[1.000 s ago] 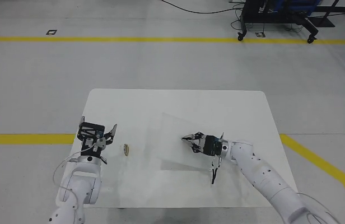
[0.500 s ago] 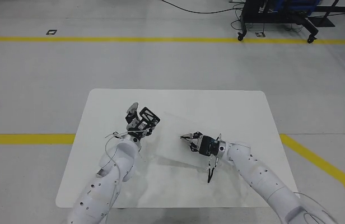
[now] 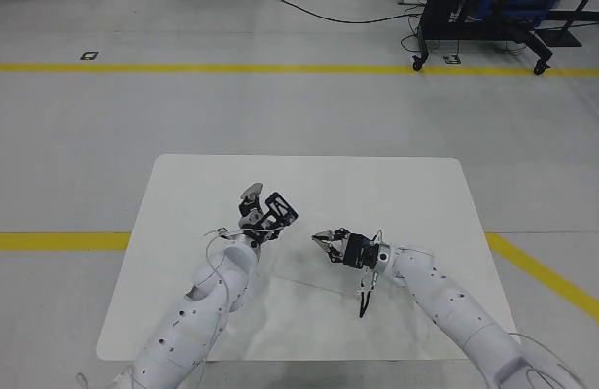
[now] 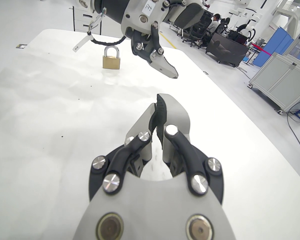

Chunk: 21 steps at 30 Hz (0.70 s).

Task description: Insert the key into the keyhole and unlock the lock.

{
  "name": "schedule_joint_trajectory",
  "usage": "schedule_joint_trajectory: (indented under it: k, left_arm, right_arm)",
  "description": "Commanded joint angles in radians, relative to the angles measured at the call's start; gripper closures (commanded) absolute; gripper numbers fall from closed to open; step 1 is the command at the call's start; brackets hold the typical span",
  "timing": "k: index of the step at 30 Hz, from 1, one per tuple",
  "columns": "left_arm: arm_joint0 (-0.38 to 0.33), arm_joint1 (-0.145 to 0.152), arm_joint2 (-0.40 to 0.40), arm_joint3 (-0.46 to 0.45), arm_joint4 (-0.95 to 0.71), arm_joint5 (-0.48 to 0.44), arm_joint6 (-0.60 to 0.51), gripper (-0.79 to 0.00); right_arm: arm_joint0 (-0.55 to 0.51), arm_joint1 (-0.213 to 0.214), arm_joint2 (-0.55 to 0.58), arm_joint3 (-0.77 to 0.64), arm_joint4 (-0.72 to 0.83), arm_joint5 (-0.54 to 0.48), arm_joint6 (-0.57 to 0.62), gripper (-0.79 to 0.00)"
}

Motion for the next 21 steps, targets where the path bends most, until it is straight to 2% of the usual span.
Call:
schedule_joint_trajectory:
  k: [1,10,13,18,21]
  left_arm:
    - [-0.009,-0.005,0.014,0.021,0.018,0.007,-0.012,-0.785]
    - [-0.018,-0.017,0.002,0.03,0.025,0.055,-0.003,-0.785]
    - [0.014,-0.011,-0.034,-0.024,0.023,0.065,0.024,-0.785]
    - [0.112,0.004,-0.111,-0.15,0.08,0.153,0.052,-0.785]
    - [0.112,0.004,-0.111,-0.15,0.08,0.153,0.052,-0.785]
  right_arm:
    - [0.001,-0.001,-0.002,0.003,0.0,0.001,-0.008,0.0]
    - [0.006,0.004,0.011,0.04,0.038,-0.049,-0.066,0.0]
    - [0.006,0.01,0.018,0.037,0.037,-0.069,-0.082,0.0]
    - [-0.011,0.025,0.032,-0.005,0.007,-0.086,-0.065,0.0]
    - [-0.017,0.028,0.037,-0.015,0.002,-0.081,-0.057,0.0]
